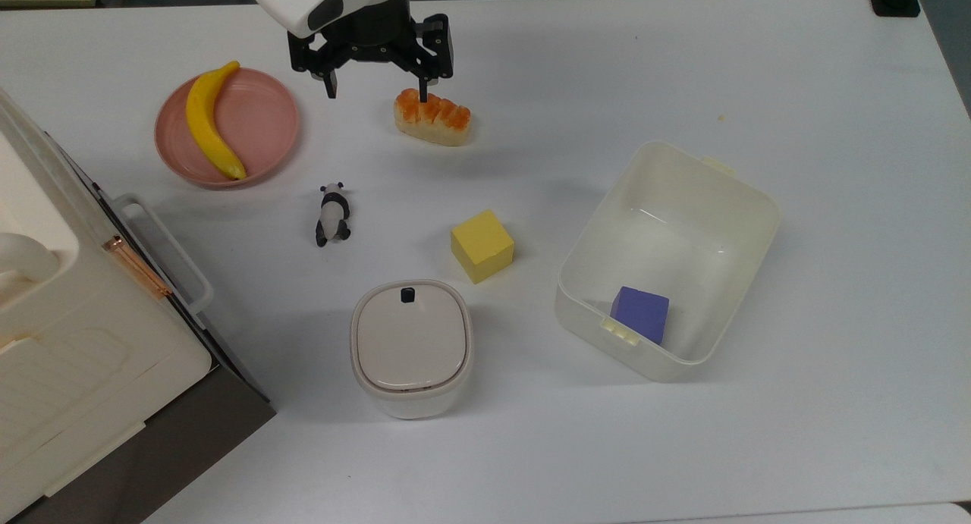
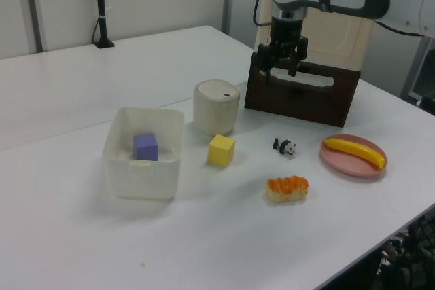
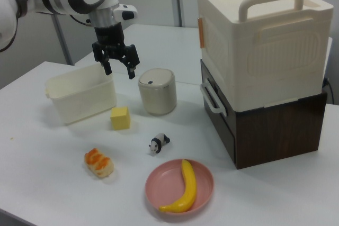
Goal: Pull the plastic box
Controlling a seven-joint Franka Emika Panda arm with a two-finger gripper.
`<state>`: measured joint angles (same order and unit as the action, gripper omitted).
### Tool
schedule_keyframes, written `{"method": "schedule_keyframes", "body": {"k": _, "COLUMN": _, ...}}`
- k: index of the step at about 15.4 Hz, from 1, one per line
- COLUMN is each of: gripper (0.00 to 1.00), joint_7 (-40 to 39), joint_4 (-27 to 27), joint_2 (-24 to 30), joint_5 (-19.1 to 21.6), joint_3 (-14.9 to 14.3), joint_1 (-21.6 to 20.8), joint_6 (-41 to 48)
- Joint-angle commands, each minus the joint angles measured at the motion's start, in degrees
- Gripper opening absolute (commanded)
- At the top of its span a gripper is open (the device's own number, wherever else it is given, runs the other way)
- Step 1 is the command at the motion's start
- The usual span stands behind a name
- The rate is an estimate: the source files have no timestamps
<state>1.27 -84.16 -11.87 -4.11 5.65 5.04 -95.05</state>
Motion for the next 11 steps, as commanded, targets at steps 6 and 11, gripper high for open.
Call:
{"method": "schedule_keyframes", "body": {"k": 6, "gripper": 1.0, "joint_7": 0.6, "joint_4": -1.4, "joint_2": 2.1, "joint_5": 0.3, "joint_3": -0.6, "joint_1": -0.1, "joint_6": -0.6}}
{"method": "schedule_keyframes", "body": {"k": 11, "gripper": 1.0, "joint_7": 0.8, "joint_4": -1.7, "joint_2": 1.9, "joint_5": 1.5, "joint_3": 0.1, "joint_1": -2.0, "joint_6": -2.1}}
